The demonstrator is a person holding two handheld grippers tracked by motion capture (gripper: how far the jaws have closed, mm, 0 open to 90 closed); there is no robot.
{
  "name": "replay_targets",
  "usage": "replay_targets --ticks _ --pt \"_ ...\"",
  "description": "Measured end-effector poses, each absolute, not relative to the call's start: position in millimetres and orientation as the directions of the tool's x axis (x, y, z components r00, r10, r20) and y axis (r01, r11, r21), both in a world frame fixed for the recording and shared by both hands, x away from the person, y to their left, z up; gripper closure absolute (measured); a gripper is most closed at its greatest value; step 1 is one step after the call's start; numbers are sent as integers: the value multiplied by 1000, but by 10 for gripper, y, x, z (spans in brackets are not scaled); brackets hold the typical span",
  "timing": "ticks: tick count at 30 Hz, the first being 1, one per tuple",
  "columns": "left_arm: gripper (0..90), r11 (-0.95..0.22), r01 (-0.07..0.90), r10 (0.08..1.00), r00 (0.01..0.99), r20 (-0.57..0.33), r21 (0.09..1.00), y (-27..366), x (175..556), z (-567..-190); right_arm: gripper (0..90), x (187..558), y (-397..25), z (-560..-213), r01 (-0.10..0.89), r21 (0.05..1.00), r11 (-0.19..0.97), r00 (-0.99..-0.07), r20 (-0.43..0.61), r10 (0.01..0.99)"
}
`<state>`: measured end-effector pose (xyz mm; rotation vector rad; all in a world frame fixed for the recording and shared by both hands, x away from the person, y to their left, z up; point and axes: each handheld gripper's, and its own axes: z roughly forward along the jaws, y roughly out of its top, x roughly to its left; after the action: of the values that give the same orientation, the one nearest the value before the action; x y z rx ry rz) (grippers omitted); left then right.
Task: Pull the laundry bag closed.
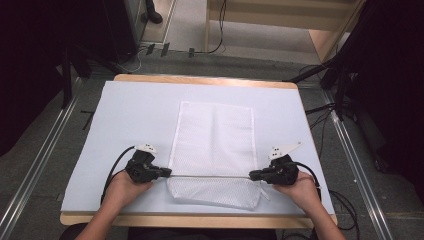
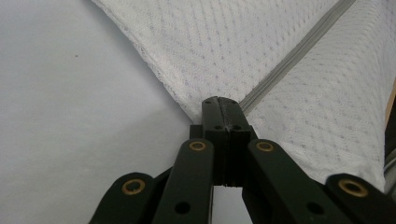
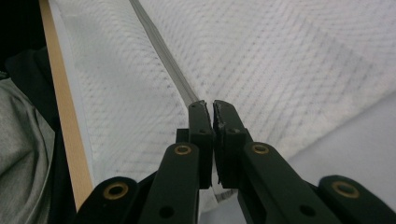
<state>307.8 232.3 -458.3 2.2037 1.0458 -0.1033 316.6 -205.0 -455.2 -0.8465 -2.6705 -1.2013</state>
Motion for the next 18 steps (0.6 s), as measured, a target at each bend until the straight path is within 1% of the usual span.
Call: replay_targets --ticks 5,7,11,13,15,17,18 --pt "900 -438 712 656 671 -346 549 2320 3079 -4583 891 3140 -2097 -4559 514 670 537 -847 294 444" --pt "900 -438 716 655 668 -352 543 2323 3088 -4580 890 3141 -2090 -4550 525 660 538 -839 294 457" --pt "900 -453 709 647 679 -347 541 2322 3103 -4570 885 3166 -2084 -4532 515 679 524 -844 291 452" --pt "900 -465 700 639 689 -341 542 2326 3108 -4563 876 3155 -2074 -4545 517 672 531 -843 290 453" --pt "846 -462 700 628 692 -357 545 2327 3107 -4553 868 3157 -2062 -4559 522 663 536 -841 295 454" --pt "803 -459 702 628 690 -360 545 2328 3099 -4533 816 3161 -2061 -4555 515 678 524 -843 288 454" --pt "780 -464 698 630 693 -350 546 2332 3098 -4516 773 3158 -2066 -4545 523 681 514 -836 293 463"
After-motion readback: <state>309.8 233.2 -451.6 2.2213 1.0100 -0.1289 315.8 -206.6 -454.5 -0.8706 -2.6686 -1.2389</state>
